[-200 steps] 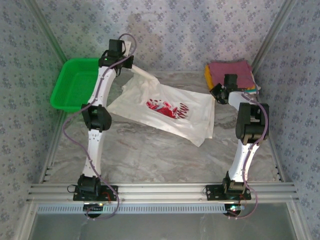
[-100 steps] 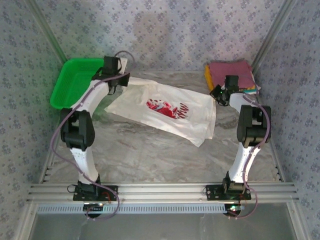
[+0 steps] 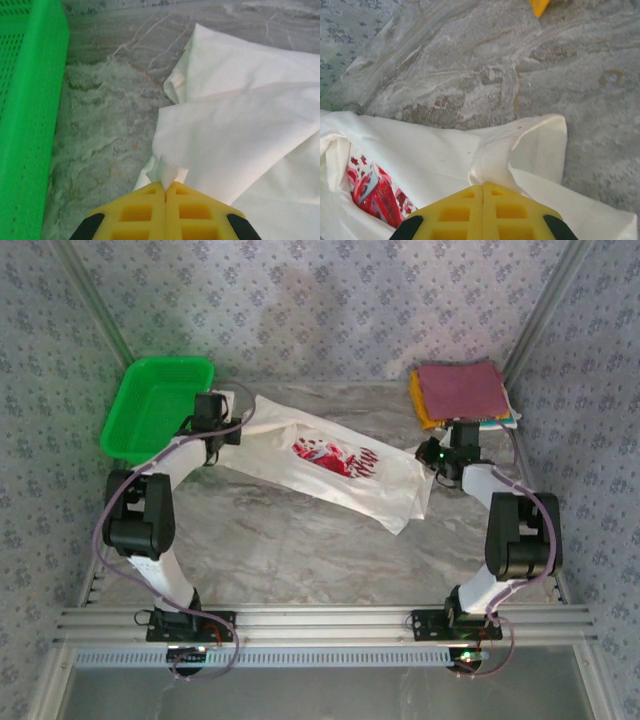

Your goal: Fold and stack the t-shirts

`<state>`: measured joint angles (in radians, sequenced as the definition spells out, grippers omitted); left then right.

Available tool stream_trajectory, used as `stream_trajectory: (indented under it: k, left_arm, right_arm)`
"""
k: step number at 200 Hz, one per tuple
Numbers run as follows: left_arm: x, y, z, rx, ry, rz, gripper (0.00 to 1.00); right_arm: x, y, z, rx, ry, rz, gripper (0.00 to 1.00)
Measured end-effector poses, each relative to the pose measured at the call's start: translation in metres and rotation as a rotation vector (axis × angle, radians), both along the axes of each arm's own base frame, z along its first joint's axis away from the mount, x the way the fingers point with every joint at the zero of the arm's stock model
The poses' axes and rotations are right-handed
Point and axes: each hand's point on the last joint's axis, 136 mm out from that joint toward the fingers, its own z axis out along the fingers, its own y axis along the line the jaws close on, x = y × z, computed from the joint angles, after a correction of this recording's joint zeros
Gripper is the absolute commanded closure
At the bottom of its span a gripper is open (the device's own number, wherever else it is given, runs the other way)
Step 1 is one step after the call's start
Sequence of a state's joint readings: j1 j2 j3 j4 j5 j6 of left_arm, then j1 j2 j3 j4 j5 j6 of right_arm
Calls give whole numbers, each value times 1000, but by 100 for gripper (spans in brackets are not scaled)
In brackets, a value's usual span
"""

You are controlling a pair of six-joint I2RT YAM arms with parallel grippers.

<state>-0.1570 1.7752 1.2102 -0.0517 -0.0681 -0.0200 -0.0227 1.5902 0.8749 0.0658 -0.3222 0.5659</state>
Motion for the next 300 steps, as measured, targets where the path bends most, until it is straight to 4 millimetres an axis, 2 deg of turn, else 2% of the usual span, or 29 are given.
stream_trajectory:
  k: [28,53,58,63,68,75,80,87,101,119,144,157,174,187,204,216,222,256,300]
  left_arm:
    - [-13,7,-12,0,12,41,100]
    - [-30,14,-27,0,49,79,100]
    - [-32,15,-30,2,56,85,100]
    - [-34,16,-32,2,64,93,96]
    - [-36,17,-34,2,70,97,87]
    - [-38,19,-36,4,73,106,73]
    - [-40,20,-36,4,75,113,72]
    - [-43,21,-36,-1,73,121,73]
    - [-49,23,-32,-1,68,128,72]
    - [-56,26,-20,-2,47,142,71]
    - [-60,28,-3,5,7,147,57]
    - [-61,24,3,14,-2,132,48]
    - [-60,5,6,41,12,62,48]
    - [-52,-23,12,59,34,-28,46]
    - [-23,-63,25,55,36,-131,44]
    - [-5,-81,28,48,37,-175,43]
    - [3,-87,27,44,51,-188,40]
    - [33,-92,-6,26,174,-183,38]
    - [54,-74,-55,-34,337,-101,38]
  right_arm:
    - [-17,0,-8,-12,12,6,100]
    - [-32,1,-26,-14,56,13,100]
    - [-34,2,-30,-16,65,17,97]
    - [-37,3,-33,-18,75,20,90]
    - [-40,3,-36,-19,85,23,87]
    - [-42,4,-39,-23,97,28,91]
    - [-43,4,-41,-23,103,29,94]
    - [-43,4,-42,-25,107,31,94]
    - [-46,3,-45,-34,118,34,84]
    - [-49,0,-47,-53,134,24,87]
    - [-55,-5,-39,-90,136,0,67]
    - [-58,-7,-31,-114,125,-6,63]
    - [-57,-5,-21,-146,103,-3,61]
    - [-54,3,-13,-167,83,21,60]
    - [-47,21,-2,-182,48,70,59]
    - [-41,34,7,-189,21,106,59]
    - [-39,41,10,-190,12,122,59]
    - [-38,62,6,-194,8,179,58]
    - [-41,69,-4,-198,33,199,58]
